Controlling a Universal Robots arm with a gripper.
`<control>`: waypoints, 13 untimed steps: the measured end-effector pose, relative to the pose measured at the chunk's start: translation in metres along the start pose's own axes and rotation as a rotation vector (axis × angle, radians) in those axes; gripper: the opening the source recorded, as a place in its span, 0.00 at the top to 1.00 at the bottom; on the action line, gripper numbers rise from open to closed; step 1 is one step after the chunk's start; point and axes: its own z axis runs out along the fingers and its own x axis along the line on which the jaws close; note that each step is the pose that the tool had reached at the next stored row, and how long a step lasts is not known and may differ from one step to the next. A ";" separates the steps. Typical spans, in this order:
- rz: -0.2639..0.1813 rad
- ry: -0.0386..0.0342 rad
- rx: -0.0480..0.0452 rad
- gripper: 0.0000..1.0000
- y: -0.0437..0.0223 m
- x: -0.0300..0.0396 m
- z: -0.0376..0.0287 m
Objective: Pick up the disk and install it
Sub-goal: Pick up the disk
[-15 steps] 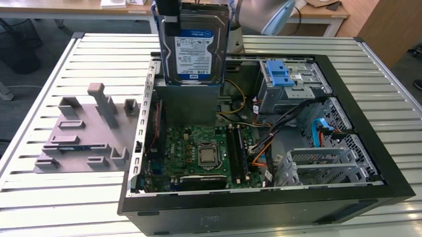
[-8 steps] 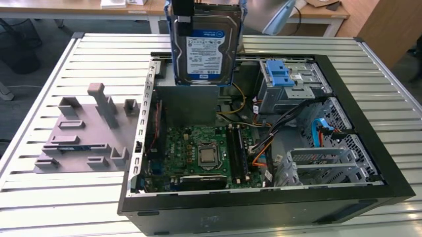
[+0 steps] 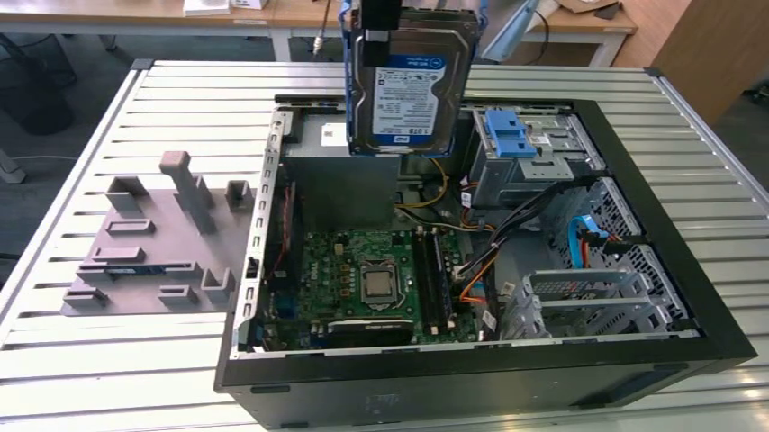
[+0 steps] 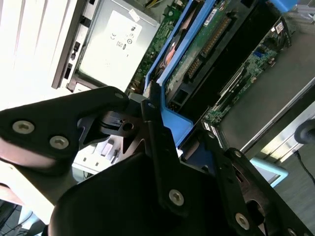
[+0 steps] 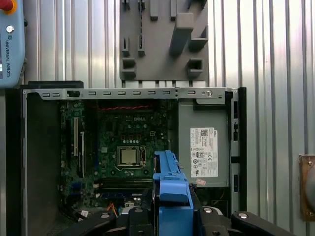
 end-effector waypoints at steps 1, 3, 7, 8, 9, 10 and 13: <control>0.000 0.0000 0.0000 0.63 -0.0048 -0.0001 -0.0001; 0.000 0.0000 -0.0001 0.63 -0.0098 -0.0002 -0.0001; 0.000 0.0001 -0.0006 0.63 -0.0218 0.0000 -0.0004; 0.000 0.0001 -0.0007 0.63 -0.0246 0.0002 -0.0004; 0.000 0.0001 -0.0008 0.63 -0.0271 0.0007 -0.0005; 0.000 0.0000 -0.0009 0.63 -0.0292 0.0013 -0.0005; 0.000 0.0000 -0.0010 0.63 -0.0333 0.0045 -0.0006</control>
